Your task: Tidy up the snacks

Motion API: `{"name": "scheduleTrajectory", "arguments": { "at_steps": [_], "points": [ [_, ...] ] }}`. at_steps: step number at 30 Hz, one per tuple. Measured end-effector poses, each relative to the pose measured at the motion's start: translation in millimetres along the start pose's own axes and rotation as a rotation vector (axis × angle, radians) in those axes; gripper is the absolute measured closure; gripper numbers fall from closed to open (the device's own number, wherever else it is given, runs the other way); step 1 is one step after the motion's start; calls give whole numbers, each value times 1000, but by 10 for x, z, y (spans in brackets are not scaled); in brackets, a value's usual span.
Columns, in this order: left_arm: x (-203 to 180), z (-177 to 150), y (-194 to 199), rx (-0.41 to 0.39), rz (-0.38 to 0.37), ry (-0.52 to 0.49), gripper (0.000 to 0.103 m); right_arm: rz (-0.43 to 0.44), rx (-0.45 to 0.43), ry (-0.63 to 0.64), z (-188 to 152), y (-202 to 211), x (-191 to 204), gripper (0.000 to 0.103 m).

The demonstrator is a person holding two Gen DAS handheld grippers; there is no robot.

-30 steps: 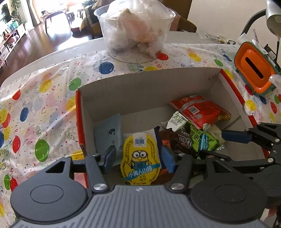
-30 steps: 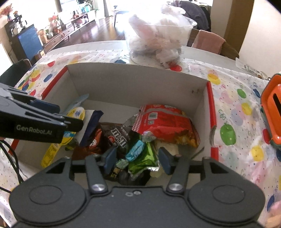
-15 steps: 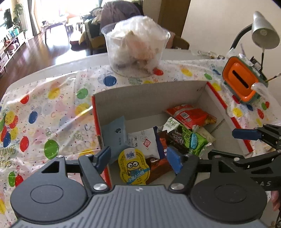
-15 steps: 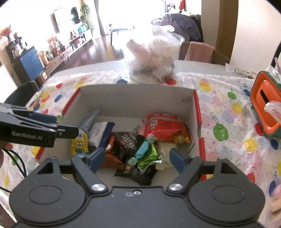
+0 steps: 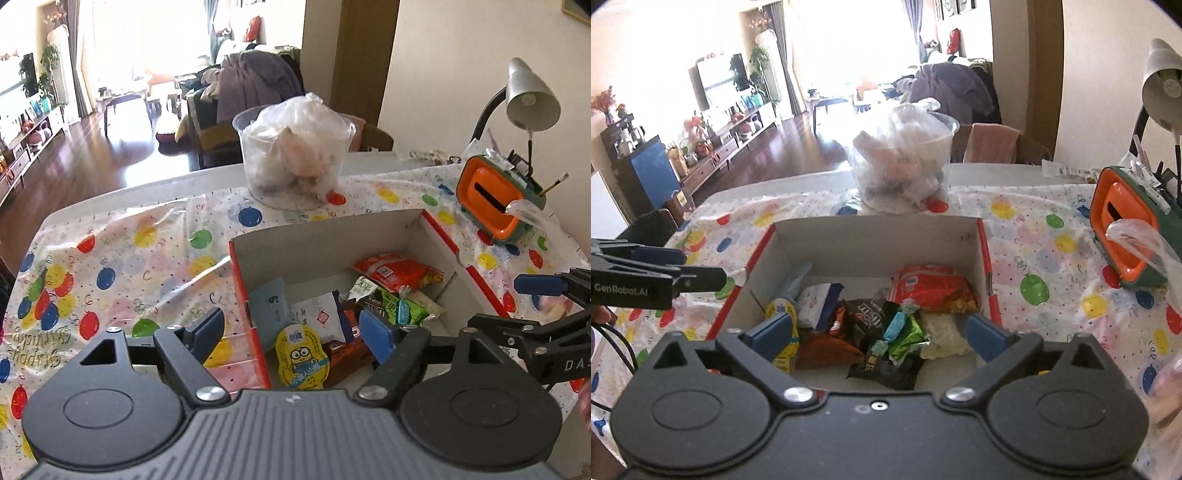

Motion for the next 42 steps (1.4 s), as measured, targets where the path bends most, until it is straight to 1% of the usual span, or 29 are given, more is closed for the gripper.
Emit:
{"name": "scheduleTrajectory", "arguments": {
  "at_steps": [3,5,12,18,19,20,22,23,31,36,42],
  "points": [
    [-1,-1,112,-15,-14,0,22,4,-21,2,3,96,43,0],
    [-7,-6,188,-23,-21,-2,19,2,-34,9,8,156,73,0],
    [-50,-10,393,-65,-35,-4,19,11,-73,42,27,336,185,0],
    [-96,-34,473,-71,-51,0,18,8,-88,11,9,417,170,0],
    [-100,-43,483,-71,-51,2,17,5,-88,0,2,429,155,0],
    [-102,-50,494,-71,-51,6,12,3,-87,-11,-4,434,140,0],
    [-108,-60,510,-78,-59,14,6,1,-90,-24,-11,452,111,0],
    [-117,-62,520,-83,-58,15,4,-2,-92,-29,-15,458,97,0],
    [-175,-113,535,-76,-50,18,4,-17,-97,-70,-35,449,-5,0],
    [-185,-121,542,-79,-44,28,4,-16,-100,-69,-46,451,-18,0],
    [-181,-138,515,-69,-32,39,4,-40,-116,-73,-45,468,-46,0]
  ]
}}
Point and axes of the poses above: each gripper's, at about its wrist camera, not at the fingertips, and y roughly against the way its jaws point, x to its left, z to its top, the point moved 7 cm from there along -y, roughly the way its jaws point, and after that the axes turned 11 degrees about -x, right-handed, at the moved point
